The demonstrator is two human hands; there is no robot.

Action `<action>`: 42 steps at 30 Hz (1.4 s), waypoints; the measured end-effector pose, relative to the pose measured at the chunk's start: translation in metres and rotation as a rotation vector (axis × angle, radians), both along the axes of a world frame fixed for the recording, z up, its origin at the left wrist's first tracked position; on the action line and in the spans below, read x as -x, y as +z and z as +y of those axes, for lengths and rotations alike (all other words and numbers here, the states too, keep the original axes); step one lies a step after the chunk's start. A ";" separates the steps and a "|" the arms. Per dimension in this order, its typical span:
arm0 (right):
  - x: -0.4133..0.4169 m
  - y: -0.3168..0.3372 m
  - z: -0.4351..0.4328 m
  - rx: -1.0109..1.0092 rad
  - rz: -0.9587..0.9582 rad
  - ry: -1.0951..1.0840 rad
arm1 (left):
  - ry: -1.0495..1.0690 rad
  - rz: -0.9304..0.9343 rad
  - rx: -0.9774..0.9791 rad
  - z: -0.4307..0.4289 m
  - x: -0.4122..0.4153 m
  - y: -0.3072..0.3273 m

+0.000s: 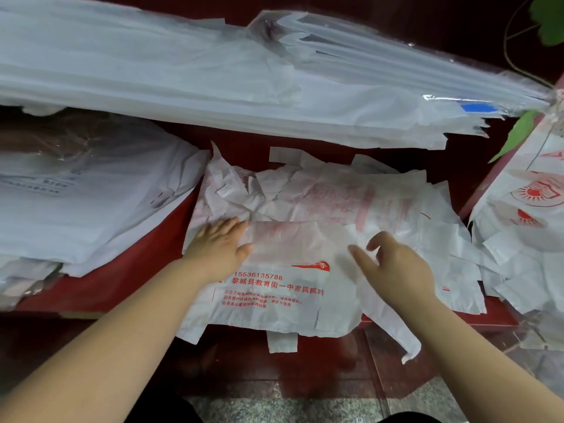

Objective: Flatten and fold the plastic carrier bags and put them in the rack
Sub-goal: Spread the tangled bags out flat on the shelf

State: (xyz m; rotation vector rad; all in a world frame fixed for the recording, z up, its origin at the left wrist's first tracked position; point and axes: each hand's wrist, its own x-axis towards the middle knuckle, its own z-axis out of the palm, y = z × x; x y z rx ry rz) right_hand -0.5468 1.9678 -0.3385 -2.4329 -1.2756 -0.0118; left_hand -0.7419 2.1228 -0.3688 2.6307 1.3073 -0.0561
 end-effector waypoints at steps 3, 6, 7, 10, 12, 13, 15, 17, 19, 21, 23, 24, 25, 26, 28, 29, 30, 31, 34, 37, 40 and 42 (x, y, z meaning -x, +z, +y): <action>-0.003 0.000 0.020 -0.297 -0.261 0.161 | -0.007 0.011 0.011 0.001 0.003 -0.003; 0.016 0.001 0.050 0.005 -0.398 0.391 | -0.019 0.011 -0.006 0.000 0.004 -0.002; 0.024 -0.004 0.057 0.140 -0.342 0.437 | -0.018 0.011 -0.006 0.000 0.004 -0.002; 0.051 -0.021 0.072 0.360 -0.206 0.470 | -0.014 -0.006 0.003 0.001 0.005 -0.003; 0.061 -0.031 0.076 0.440 -0.136 0.451 | -0.014 -0.011 0.011 0.002 0.005 -0.004; 0.062 -0.033 0.075 0.457 -0.108 0.436 | -0.014 -0.012 0.013 0.002 0.005 -0.004; 0.057 -0.035 0.073 0.451 -0.092 0.419 | -0.013 -0.014 0.015 0.003 0.005 -0.004; 0.048 -0.035 0.067 0.449 -0.102 0.396 | -0.013 -0.015 0.020 0.003 0.005 -0.005; 0.036 -0.034 0.060 0.454 -0.119 0.369 | -0.012 -0.014 0.018 0.003 0.005 -0.005; 0.026 -0.033 0.051 0.471 -0.134 0.335 | -0.008 -0.017 0.020 0.002 0.005 -0.004; 0.016 -0.030 0.043 0.453 -0.116 0.318 | -0.006 -0.018 0.019 0.001 0.005 -0.004; 0.010 -0.028 0.039 0.412 -0.078 0.313 | -0.005 -0.018 0.019 0.001 0.005 -0.004; 0.003 -0.026 0.036 0.329 -0.008 0.303 | -0.005 -0.019 0.018 0.001 0.005 -0.004; -0.005 -0.022 0.033 0.198 0.104 0.266 | -0.005 -0.023 0.018 0.001 0.005 -0.004; -0.025 -0.012 0.027 -0.050 0.297 0.142 | -0.003 -0.033 0.015 0.001 0.005 -0.005; -0.035 -0.007 0.025 -0.097 0.310 0.092 | -0.001 -0.037 0.013 0.001 0.005 -0.005; -0.042 -0.005 0.023 -0.066 0.266 0.065 | 0.001 -0.041 0.010 0.001 0.005 -0.005; -0.047 -0.003 0.022 -0.001 0.209 0.062 | 0.002 -0.044 0.005 0.001 0.004 -0.004; -0.045 -0.001 0.024 0.211 0.066 0.117 | 0.003 -0.055 -0.007 0.001 0.004 -0.004; -0.036 -0.005 0.033 0.157 0.068 0.157 | 0.005 -0.061 -0.009 0.001 0.004 -0.005; -0.030 -0.010 0.043 0.067 0.093 0.179 | 0.004 -0.057 -0.013 0.001 0.003 -0.005; -0.028 -0.009 0.048 -0.036 0.184 0.181 | 0.000 -0.054 -0.022 0.001 0.003 -0.004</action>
